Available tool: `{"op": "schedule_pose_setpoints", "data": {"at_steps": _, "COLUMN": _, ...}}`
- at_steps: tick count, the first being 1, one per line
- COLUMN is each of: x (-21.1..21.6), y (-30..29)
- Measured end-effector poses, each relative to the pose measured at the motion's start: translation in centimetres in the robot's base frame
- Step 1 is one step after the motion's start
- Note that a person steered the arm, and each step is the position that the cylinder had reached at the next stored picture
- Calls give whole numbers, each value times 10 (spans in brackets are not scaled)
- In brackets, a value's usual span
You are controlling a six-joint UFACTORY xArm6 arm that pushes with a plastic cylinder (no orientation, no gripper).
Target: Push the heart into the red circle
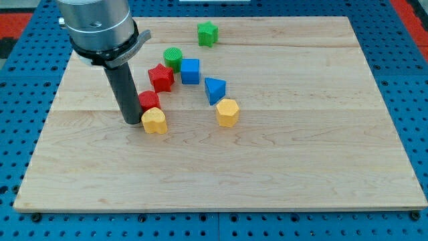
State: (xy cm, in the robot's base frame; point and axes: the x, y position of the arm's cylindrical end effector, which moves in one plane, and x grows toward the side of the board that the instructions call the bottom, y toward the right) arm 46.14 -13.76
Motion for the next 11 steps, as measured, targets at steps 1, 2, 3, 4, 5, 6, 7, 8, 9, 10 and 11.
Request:
{"op": "schedule_pose_setpoints", "data": {"at_steps": 1, "x": -10, "y": 0}}
{"op": "schedule_pose_setpoints", "data": {"at_steps": 2, "x": 19, "y": -26}}
{"op": "schedule_pose_setpoints", "data": {"at_steps": 3, "x": 89, "y": -19}}
{"op": "schedule_pose_setpoints", "data": {"at_steps": 4, "x": 82, "y": 30}}
{"op": "schedule_pose_setpoints", "data": {"at_steps": 5, "x": 53, "y": 26}}
{"op": "schedule_pose_setpoints", "data": {"at_steps": 6, "x": 52, "y": 41}}
{"op": "schedule_pose_setpoints", "data": {"at_steps": 7, "x": 43, "y": 42}}
{"op": "schedule_pose_setpoints", "data": {"at_steps": 8, "x": 39, "y": 42}}
{"op": "schedule_pose_setpoints", "data": {"at_steps": 9, "x": 32, "y": 42}}
{"op": "schedule_pose_setpoints", "data": {"at_steps": 10, "x": 65, "y": 62}}
{"op": "schedule_pose_setpoints", "data": {"at_steps": 11, "x": 98, "y": 158}}
